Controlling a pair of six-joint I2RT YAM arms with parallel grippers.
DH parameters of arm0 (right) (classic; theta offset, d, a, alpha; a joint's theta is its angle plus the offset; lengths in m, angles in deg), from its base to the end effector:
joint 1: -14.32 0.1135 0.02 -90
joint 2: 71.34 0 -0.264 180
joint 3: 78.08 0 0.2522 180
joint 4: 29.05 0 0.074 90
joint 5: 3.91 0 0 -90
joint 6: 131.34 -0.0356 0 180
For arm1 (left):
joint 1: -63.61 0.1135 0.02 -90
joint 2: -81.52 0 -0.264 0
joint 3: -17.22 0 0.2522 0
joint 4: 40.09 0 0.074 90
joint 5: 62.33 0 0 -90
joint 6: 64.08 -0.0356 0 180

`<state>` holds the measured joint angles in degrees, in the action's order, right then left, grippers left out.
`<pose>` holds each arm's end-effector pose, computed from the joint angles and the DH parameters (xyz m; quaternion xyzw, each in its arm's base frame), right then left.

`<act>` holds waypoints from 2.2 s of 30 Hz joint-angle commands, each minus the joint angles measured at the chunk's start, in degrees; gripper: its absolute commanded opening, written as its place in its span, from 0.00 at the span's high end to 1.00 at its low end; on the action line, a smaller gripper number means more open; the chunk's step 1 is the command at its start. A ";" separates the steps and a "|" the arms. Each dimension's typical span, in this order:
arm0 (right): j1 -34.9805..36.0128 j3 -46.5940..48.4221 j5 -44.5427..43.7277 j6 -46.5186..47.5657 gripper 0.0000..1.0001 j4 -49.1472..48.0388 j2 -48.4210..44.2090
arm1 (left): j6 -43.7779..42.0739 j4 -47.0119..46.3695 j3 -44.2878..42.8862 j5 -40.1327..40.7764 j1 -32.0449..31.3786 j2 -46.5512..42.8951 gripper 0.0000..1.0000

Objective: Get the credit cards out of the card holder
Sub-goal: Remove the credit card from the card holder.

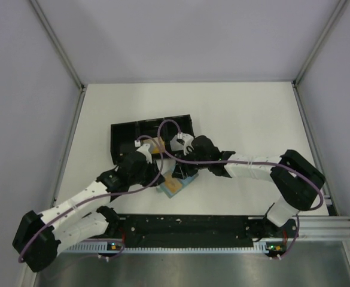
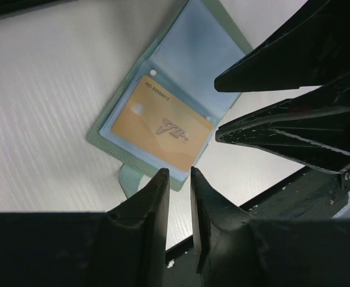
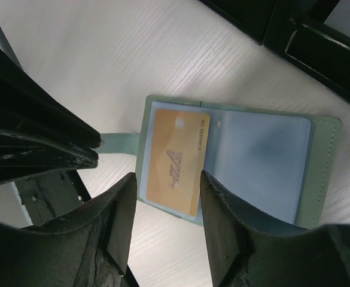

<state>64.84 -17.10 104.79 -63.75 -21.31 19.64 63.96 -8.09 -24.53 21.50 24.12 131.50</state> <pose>0.1998 0.2605 0.1854 -0.2845 0.8420 0.3756 0.2628 0.1391 -0.1196 0.2089 0.0341 0.9055 -0.3012 0.2971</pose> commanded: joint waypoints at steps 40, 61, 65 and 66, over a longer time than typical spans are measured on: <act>-3.85 -5.12 5.91 -9.31 0.64 -10.06 6.75 | -0.17 -6.73 2.24 -1.12 -1.82 10.86 1.00; -3.94 -6.17 15.13 -15.11 0.69 -20.07 10.71 | -1.13 -10.33 2.50 -0.94 -2.44 22.45 1.00; -4.64 -7.49 16.37 -16.61 0.83 -22.71 10.89 | -1.39 -9.80 2.85 -0.51 -2.44 22.36 1.00; -4.82 -7.84 16.63 -16.87 0.87 -23.24 10.71 | -1.57 -9.63 2.85 -0.33 -2.44 22.36 1.00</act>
<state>60.06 -23.87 116.35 -77.92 -37.99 29.80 63.33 -16.61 -23.15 20.54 22.37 151.56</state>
